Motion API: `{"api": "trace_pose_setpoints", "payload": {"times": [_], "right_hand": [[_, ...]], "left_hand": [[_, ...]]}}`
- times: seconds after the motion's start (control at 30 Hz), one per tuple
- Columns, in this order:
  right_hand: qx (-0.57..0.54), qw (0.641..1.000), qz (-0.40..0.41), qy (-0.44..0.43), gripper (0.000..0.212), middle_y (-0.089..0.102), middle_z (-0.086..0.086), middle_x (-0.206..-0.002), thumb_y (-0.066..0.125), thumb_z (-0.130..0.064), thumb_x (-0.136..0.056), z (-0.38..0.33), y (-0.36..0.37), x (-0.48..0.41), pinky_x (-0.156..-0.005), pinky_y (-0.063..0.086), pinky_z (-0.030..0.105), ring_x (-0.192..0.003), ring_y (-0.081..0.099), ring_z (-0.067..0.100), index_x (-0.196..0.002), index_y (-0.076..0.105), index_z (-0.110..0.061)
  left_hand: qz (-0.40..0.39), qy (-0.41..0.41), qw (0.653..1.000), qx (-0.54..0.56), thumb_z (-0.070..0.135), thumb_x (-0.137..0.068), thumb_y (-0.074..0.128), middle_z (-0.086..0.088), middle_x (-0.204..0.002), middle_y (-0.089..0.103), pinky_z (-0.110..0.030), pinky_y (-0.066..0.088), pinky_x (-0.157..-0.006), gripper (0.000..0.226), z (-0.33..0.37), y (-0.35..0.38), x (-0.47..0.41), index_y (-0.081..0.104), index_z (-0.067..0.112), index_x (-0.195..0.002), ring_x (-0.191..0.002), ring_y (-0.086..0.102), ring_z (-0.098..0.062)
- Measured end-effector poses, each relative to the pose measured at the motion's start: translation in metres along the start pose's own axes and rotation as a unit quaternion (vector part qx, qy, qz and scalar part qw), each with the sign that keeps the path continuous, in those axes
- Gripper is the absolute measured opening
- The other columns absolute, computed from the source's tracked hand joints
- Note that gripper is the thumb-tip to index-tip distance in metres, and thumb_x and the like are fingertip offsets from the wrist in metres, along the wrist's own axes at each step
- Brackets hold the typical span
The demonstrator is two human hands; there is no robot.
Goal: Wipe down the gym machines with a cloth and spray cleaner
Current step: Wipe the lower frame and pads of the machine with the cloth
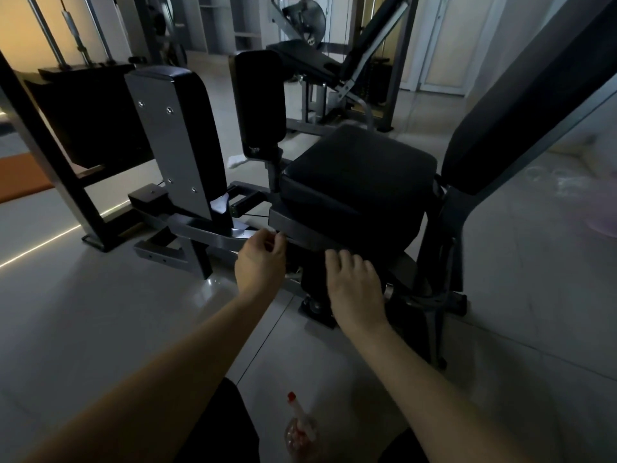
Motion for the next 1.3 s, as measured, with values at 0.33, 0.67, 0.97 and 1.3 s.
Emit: {"api": "trace_pose_setpoints", "payload": {"times": [0.33, 0.67, 0.97, 1.3], "right_hand": [[-0.187, 0.923, -0.327, 0.074, 0.041, 0.067, 0.005, -0.099, 0.074, -0.039, -0.079, 0.028, 0.008, -0.035, -0.07, 0.052, 0.032, -0.085, 0.064, 0.024, -0.109, 0.06, -0.014], [-0.092, 0.994, -0.047, 0.02, 0.1, 0.047, 0.018, -0.14, 0.086, -0.038, -0.067, 0.012, 0.007, 0.037, -0.113, 0.038, 0.048, -0.13, 0.046, 0.035, -0.148, 0.034, -0.01], [-0.571, 0.749, -0.319, 0.102, 0.038, 0.064, -0.002, -0.112, 0.064, -0.017, -0.085, 0.061, -0.028, 0.007, -0.084, 0.049, 0.025, -0.106, 0.062, 0.014, -0.123, 0.063, -0.024], [-0.145, 0.969, -0.198, 0.022, 0.027, 0.066, 0.004, -0.09, 0.07, -0.036, -0.082, 0.036, 0.01, -0.022, -0.06, 0.045, 0.031, -0.081, 0.066, 0.026, -0.097, 0.058, -0.016]], "left_hand": [[0.001, 0.02, 1.0, 0.001, 0.039, -0.102, 0.052, -0.001, -0.073, 0.061, -0.03, 0.037, -0.055, 0.032, 0.002, 0.003, 0.001, 0.058, 0.016, -0.081, -0.065, 0.056, -0.014], [-0.125, 0.477, 0.85, -0.182, 0.028, -0.097, 0.051, -0.001, -0.121, 0.059, -0.036, 0.047, -0.097, 0.03, 0.055, 0.021, 0.05, 0.061, 0.022, -0.124, -0.112, 0.054, -0.016], [-0.202, 0.474, 0.82, -0.249, 0.045, -0.093, 0.039, 0.005, -0.113, 0.067, -0.038, 0.046, -0.099, 0.045, 0.054, 0.036, 0.047, 0.068, 0.026, -0.122, -0.108, 0.06, -0.016], [-0.161, 0.402, 0.864, -0.259, 0.023, -0.093, 0.053, 0.005, -0.12, 0.068, -0.043, 0.043, -0.104, 0.03, 0.065, 0.031, 0.031, 0.072, 0.028, -0.116, -0.119, 0.056, -0.02]]}}
Point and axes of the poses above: each hand's wrist, its own x-axis away from the middle knuckle, its own y-axis out of the palm, z = x × y, the point moved 6 cm from there along -x, towards the middle knuckle
